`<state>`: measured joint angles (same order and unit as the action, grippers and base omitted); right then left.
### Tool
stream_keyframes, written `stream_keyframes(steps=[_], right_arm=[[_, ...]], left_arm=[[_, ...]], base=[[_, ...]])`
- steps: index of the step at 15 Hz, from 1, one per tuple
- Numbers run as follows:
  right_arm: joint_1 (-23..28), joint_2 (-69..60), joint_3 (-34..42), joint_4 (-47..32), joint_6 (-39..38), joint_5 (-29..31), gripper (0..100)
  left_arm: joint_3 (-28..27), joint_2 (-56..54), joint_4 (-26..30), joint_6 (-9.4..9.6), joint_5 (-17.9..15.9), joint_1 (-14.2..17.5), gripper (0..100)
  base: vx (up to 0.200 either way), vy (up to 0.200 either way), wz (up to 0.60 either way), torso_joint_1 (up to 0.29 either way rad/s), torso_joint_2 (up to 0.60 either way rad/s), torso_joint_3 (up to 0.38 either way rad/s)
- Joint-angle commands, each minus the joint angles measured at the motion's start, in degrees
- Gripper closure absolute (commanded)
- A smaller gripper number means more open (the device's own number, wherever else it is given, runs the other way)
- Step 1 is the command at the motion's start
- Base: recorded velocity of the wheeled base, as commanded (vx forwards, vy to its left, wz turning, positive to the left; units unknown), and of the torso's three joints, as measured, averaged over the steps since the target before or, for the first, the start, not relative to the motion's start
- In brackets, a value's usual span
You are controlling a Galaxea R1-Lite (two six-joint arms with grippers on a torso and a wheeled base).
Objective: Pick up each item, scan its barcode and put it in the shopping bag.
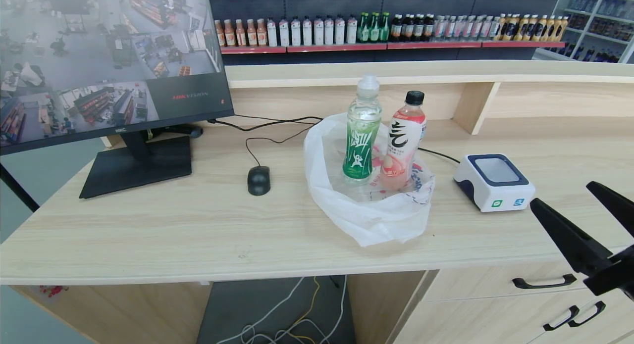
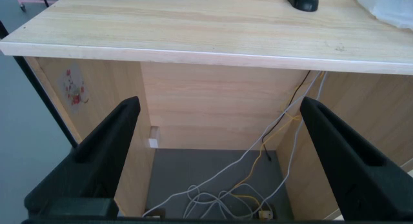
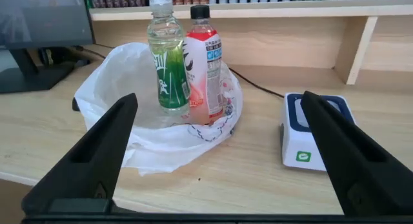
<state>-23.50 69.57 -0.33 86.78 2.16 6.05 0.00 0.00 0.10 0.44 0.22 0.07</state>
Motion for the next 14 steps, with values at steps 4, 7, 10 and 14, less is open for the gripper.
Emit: stream_keyframes(steps=[4, 7, 10, 14], right_arm=[[-0.1, -22.5, 0.3, -32.5, -0.6, -0.4, 0], [-1.5, -48.2, 0.3, -70.8, 4.0, -0.6, 0], [-2.4, -62.5, -3.0, -90.3, 5.6, -0.3, 0], [-2.6, -60.3, -1.5, -88.3, 5.6, -2.0, 0]], left_arm=[[0.0, 0.0, 0.0, 0.0, 0.0, 0.0, 0], [0.0, 0.0, 0.0, 0.0, 0.0, 0.0, 0], [0.0, 0.0, 0.0, -0.18, 0.0, 0.0, 0], [0.0, 0.0, 0.0, -0.26, 0.0, 0.0, 0]], base=[[0.0, 0.0, 0.0, 0.0, 0.0, 0.0], [0.0, 0.0, 0.0, 0.0, 0.0, 0.0], [0.0, 0.0, 0.0, 0.0, 0.0, 0.0], [0.0, 0.0, 0.0, 0.0, 0.0, 0.0]])
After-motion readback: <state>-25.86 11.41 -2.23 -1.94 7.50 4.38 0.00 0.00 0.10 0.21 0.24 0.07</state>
